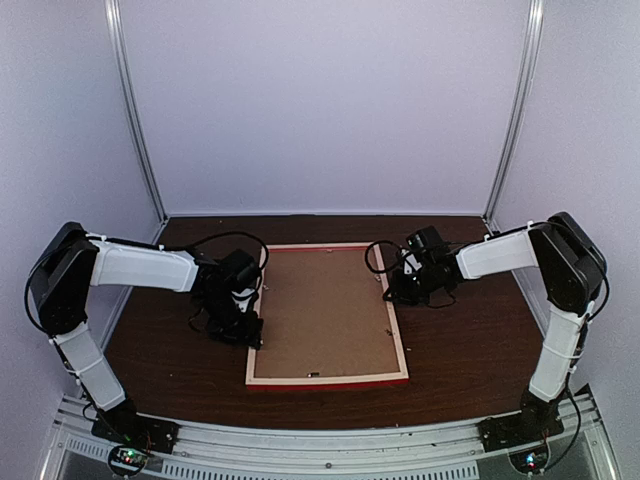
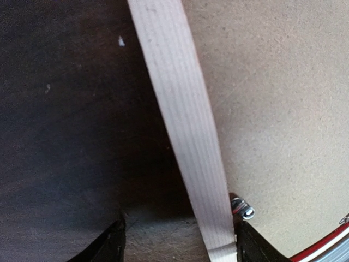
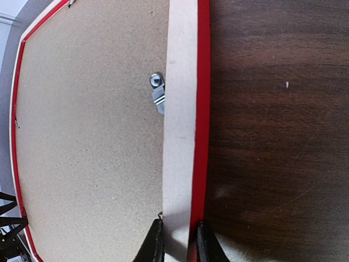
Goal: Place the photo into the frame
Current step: Press the fastener onto the backboard.
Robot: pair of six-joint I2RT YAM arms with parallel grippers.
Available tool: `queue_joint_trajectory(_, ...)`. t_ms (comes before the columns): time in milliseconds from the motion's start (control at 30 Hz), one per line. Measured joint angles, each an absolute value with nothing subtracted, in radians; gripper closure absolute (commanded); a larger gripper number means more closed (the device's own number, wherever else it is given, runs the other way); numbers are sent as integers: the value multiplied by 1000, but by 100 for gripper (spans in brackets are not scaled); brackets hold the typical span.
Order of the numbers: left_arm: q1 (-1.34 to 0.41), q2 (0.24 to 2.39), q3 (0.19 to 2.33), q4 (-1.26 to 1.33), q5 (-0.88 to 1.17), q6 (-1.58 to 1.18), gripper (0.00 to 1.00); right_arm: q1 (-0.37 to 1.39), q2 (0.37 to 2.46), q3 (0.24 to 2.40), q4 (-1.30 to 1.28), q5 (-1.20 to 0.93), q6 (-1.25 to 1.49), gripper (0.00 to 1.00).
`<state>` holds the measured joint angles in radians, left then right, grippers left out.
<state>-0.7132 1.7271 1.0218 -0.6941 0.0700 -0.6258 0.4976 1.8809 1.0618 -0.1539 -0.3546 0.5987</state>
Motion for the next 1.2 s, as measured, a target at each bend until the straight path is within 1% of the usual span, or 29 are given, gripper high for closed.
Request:
queue_joint_trajectory(167, -724, 1727, 1031, -698, 29, -646, 40, 498, 1886, 1063, -139, -359, 599, 100)
queue_joint_trajectory(367, -725, 1756, 1073, -709, -27, -650, 44, 498, 1888, 1063, -130, -361, 605, 100)
queue_joint_trajectory(633, -724, 1773, 1089, -677, -78, -650, 44, 498, 1889, 1063, -130, -362, 605, 100)
queue_joint_trajectory(767, -723, 1777, 1091, -656, -81, -645, 41, 497, 1889, 1063, -130, -362, 604, 100)
queue_joint_trajectory(933, -720, 1788, 1090, -595, -28, -628, 39, 497, 1889, 1063, -130, -362, 602, 100)
queue_joint_trajectory(1200, -715, 1763, 1036, -531, 43, -632, 42, 497, 1892, 1065, -131, -363, 601, 100)
